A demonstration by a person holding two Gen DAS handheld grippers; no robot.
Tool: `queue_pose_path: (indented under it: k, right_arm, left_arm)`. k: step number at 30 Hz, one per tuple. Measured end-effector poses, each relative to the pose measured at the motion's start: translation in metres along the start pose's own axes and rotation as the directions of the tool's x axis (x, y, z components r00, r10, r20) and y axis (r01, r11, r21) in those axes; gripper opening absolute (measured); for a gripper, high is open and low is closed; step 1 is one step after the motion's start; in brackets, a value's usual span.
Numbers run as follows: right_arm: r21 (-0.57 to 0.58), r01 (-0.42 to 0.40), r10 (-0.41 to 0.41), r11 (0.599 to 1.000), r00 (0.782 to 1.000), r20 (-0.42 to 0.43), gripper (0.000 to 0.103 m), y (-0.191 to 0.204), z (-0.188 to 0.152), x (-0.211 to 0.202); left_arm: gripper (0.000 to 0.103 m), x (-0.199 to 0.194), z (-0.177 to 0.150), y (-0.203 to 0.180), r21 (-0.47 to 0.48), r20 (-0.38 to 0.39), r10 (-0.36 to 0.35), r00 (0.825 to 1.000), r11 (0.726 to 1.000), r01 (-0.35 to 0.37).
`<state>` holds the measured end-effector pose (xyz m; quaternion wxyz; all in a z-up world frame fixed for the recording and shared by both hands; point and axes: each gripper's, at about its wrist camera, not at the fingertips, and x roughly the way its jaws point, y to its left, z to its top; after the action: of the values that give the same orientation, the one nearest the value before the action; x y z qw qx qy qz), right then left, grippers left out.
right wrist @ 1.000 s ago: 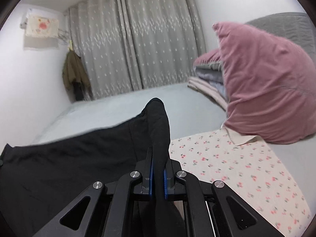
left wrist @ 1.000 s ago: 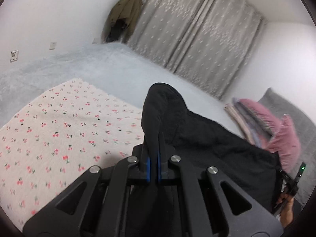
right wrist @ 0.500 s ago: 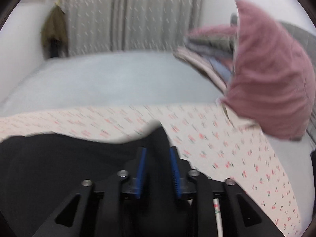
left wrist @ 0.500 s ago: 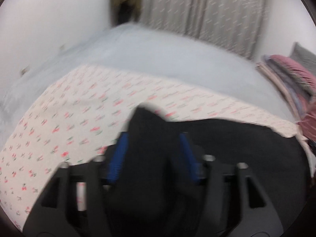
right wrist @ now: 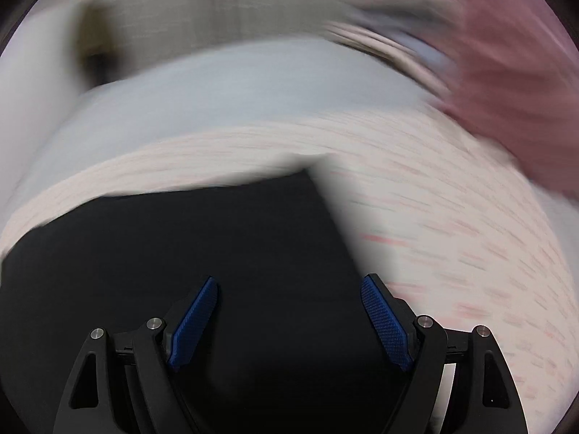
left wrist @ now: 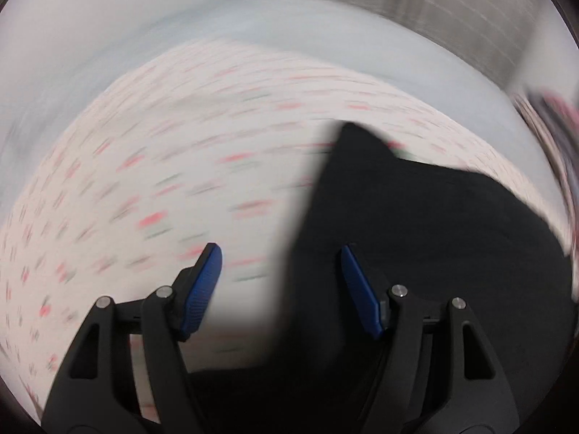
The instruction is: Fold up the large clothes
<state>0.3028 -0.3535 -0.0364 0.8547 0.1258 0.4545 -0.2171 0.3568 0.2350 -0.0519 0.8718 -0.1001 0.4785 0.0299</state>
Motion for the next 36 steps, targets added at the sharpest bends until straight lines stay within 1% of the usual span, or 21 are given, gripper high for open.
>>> queue_pose_path:
  k: [1, 2, 4, 6, 8, 11, 13, 15, 18, 20, 22, 23, 24, 25, 26, 27, 28, 30, 31, 33, 36]
  right_arm:
    - [0.107, 0.057, -0.052, 0.993, 0.997, -0.050, 0.083, -0.036, 0.000, 0.004]
    - [0.209, 0.041, -0.027, 0.977, 0.997, -0.072, 0.083, -0.065, -0.003, 0.000]
    - [0.253, -0.041, 0.048, 0.966, 0.999, -0.023, 0.083, -0.089, -0.011, -0.020]
    - [0.205, -0.062, 0.058, 0.977, 0.998, 0.024, 0.083, -0.097, -0.018, -0.041]
    - [0.124, -0.106, 0.099, 0.987, 0.993, 0.059, 0.084, -0.097, -0.040, -0.072]
    - [0.097, -0.204, 0.199, 0.974, 0.978, 0.058, 0.085, -0.105, -0.067, -0.099]
    - [0.116, -0.273, 0.271, 0.955, 0.962, 0.033, 0.085, -0.109, -0.087, -0.109]
    - [0.169, -0.327, 0.330, 0.930, 0.944, 0.009, 0.085, -0.120, -0.099, -0.111]
    - [0.256, -0.353, 0.374, 0.900, 0.927, -0.035, 0.085, -0.136, -0.126, -0.111]
    - [0.303, -0.346, 0.394, 0.888, 0.912, -0.115, 0.085, -0.135, -0.143, -0.102]
    - [0.338, -0.368, 0.421, 0.866, 0.901, -0.099, 0.085, -0.133, -0.153, -0.107]
    - [0.368, -0.380, 0.441, 0.849, 0.892, -0.097, 0.085, -0.134, -0.156, -0.108]
    - [0.392, -0.389, 0.457, 0.834, 0.884, -0.096, 0.085, -0.135, -0.159, -0.107]
    - [0.431, -0.415, 0.495, 0.801, 0.864, -0.089, 0.085, -0.134, -0.165, -0.107]
    - [0.443, -0.427, 0.513, 0.789, 0.853, -0.092, 0.085, -0.131, -0.169, -0.107]
    - [0.444, -0.425, 0.513, 0.789, 0.853, -0.094, 0.085, -0.129, -0.172, -0.110]
    - [0.447, -0.415, 0.502, 0.793, 0.860, -0.091, 0.085, -0.127, -0.177, -0.114]
    - [0.483, -0.414, 0.511, 0.772, 0.856, -0.083, 0.085, -0.126, -0.183, -0.118]
    - [0.498, -0.419, 0.519, 0.759, 0.851, -0.077, 0.085, -0.127, -0.186, -0.118]
    - [0.507, -0.425, 0.522, 0.750, 0.851, -0.058, 0.085, -0.126, -0.187, -0.116]
    - [0.517, -0.458, 0.528, 0.723, 0.849, 0.013, 0.085, -0.125, -0.185, -0.111]
  left_arm:
    - [0.069, -0.008, -0.003, 0.018, -0.046, -0.003, -0.007, 1.000, 0.999, 0.006]
    - [0.069, -0.016, -0.005, 0.028, -0.069, 0.004, -0.018, 1.000, 0.997, 0.018]
    - [0.069, -0.039, -0.015, 0.037, -0.078, 0.025, -0.059, 0.998, 0.995, 0.061]
    - [0.070, -0.069, -0.032, 0.037, -0.063, 0.029, -0.139, 0.990, 0.988, 0.141]
    - [0.083, -0.094, -0.051, 0.032, -0.044, 0.016, -0.196, 0.980, 0.979, 0.197]
    - [0.084, -0.124, -0.081, 0.016, -0.030, -0.014, -0.273, 0.962, 0.962, 0.272]
    - [0.084, -0.131, -0.096, 0.015, -0.074, -0.047, -0.308, 0.950, 0.950, 0.304]
    - [0.084, -0.136, -0.114, 0.023, -0.162, -0.065, -0.297, 0.953, 0.945, 0.283]
    - [0.084, -0.131, -0.137, 0.036, -0.308, -0.085, -0.292, 0.953, 0.917, 0.253]
    - [0.084, -0.130, -0.153, 0.037, -0.339, -0.081, -0.285, 0.955, 0.909, 0.242]
    - [0.084, -0.135, -0.165, 0.039, -0.365, -0.044, -0.246, 0.968, 0.906, 0.213]
    - [0.084, -0.136, -0.168, 0.040, -0.379, -0.034, -0.246, 0.969, 0.900, 0.215]
    - [0.084, -0.137, -0.173, 0.042, -0.402, -0.025, -0.258, 0.966, 0.887, 0.227]
    - [0.084, -0.137, -0.177, 0.045, -0.437, -0.023, -0.279, 0.960, 0.867, 0.241]
    - [0.084, -0.134, -0.180, 0.050, -0.483, -0.030, -0.310, 0.950, 0.837, 0.258]
    - [0.084, -0.132, -0.188, 0.056, -0.539, -0.024, -0.356, 0.934, 0.792, 0.288]
    - [0.084, -0.129, -0.196, 0.060, -0.571, -0.014, -0.380, 0.925, 0.762, 0.304]
    - [0.084, -0.125, -0.203, 0.060, -0.584, -0.014, -0.390, 0.921, 0.751, 0.309]
    - [0.084, -0.122, -0.203, 0.057, -0.577, -0.012, -0.410, 0.912, 0.748, 0.329]
    - [0.084, -0.113, -0.201, 0.051, -0.570, 0.006, -0.471, 0.882, 0.723, 0.390]
    - [0.080, -0.094, -0.198, 0.043, -0.599, 0.092, -0.562, 0.822, 0.628, 0.497]
